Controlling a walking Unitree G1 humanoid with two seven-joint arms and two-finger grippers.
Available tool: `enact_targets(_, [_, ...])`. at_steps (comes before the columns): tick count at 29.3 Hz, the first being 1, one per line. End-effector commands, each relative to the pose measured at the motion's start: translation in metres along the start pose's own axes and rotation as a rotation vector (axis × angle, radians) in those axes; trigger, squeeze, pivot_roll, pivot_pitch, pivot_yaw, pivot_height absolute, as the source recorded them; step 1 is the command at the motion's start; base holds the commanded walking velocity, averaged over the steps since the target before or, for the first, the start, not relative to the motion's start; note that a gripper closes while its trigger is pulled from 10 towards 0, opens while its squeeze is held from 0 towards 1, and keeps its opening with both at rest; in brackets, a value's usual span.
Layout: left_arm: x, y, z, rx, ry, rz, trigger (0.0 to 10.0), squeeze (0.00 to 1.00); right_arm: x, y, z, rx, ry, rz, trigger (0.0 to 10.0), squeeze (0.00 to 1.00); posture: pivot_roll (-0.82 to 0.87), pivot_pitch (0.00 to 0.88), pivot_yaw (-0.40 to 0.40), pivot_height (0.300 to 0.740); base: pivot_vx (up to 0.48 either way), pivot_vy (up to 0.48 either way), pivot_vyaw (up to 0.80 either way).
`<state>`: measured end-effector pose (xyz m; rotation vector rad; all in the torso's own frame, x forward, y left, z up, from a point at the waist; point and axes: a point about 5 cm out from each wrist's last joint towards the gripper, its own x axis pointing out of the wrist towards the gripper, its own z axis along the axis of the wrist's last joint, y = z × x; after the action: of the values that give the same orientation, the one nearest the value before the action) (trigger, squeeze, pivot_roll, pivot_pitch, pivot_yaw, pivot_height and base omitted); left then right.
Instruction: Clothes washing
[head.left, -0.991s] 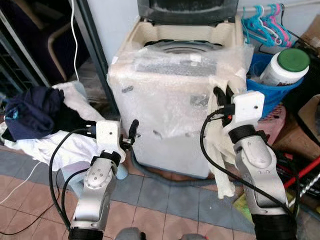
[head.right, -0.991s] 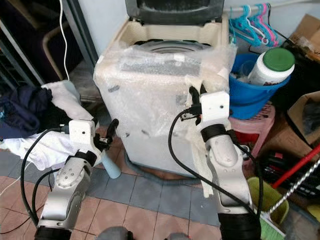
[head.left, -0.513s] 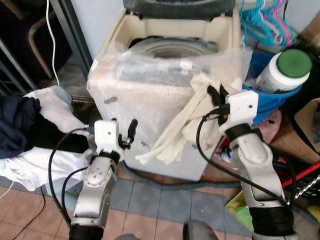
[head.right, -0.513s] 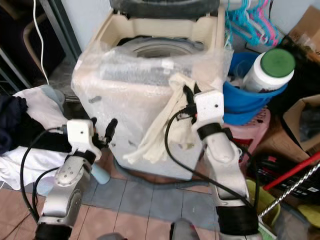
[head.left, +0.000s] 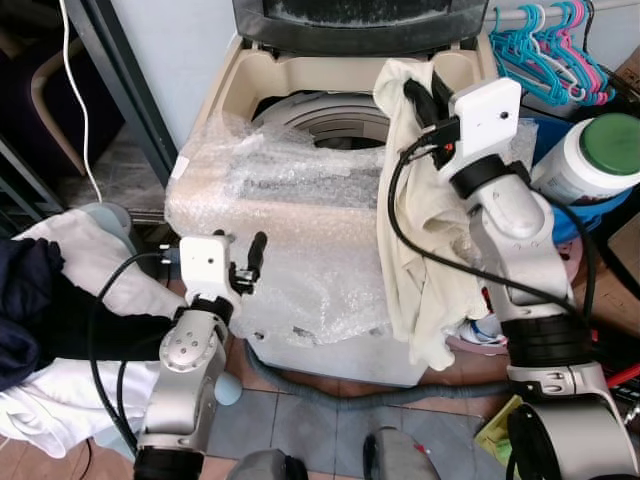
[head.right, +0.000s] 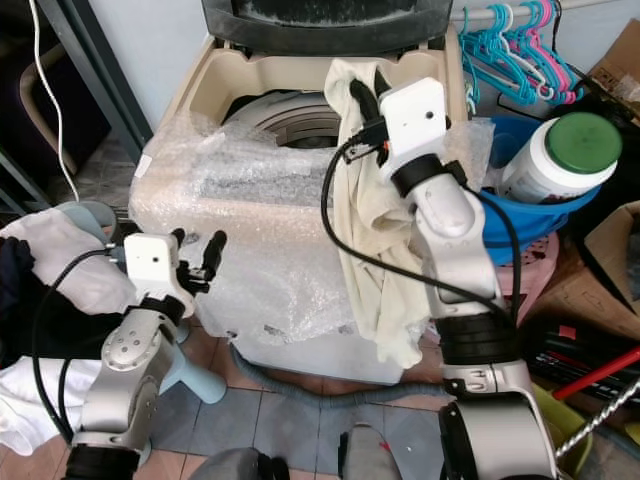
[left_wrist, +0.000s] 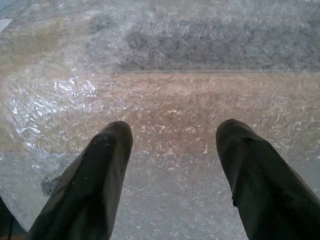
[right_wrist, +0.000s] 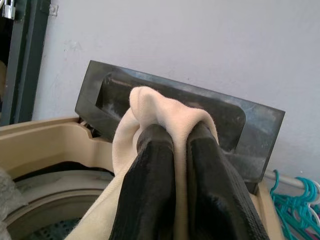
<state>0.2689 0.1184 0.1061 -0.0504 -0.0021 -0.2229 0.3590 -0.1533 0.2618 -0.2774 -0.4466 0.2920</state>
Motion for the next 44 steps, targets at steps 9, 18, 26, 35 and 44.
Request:
enact_targets(9, [-0.003, 0.008, 0.000, 0.024, 0.009, 0.028, 10.0, 0.00, 0.079, -0.048, 0.121, -0.102, -0.339, -0.061, 10.0, 0.00, -0.03, 0.054, 0.076, 0.740, 0.097, 0.000, 0.00])
enact_targets(18, [-0.009, 0.007, 0.000, 0.027, 0.009, 0.062, 10.0, 0.00, 0.103, -0.024, 0.142, -0.066, -0.375, 0.058, 10.0, 0.00, 0.04, 0.062, 0.028, 0.740, 0.000, 0.000, 0.00])
enact_targets(26, [-0.012, 0.008, -0.001, 0.033, 0.017, 0.072, 10.0, 0.00, 0.079, 0.023, 0.006, -0.042, 0.168, 0.261, 10.0, 1.00, 0.04, 0.073, 0.028, 0.740, 0.000, 0.000, 0.00])
enact_targets(35, [-0.010, 0.005, -0.005, 0.021, 0.047, 0.058, 10.0, 0.00, 0.060, 0.000, -0.012, 0.002, 0.165, 0.208, 10.0, 1.00, 0.01, 0.076, 0.034, 0.740, 0.000, 0.000, 0.00])
enact_targets(44, [-0.012, 0.005, -0.007, 0.010, 0.070, 0.064, 10.0, 0.00, 0.030, -0.034, 0.009, 0.094, -0.059, 0.124, 10.0, 1.00, -0.01, 0.083, 0.049, 0.740, 0.000, 0.000, 0.00])
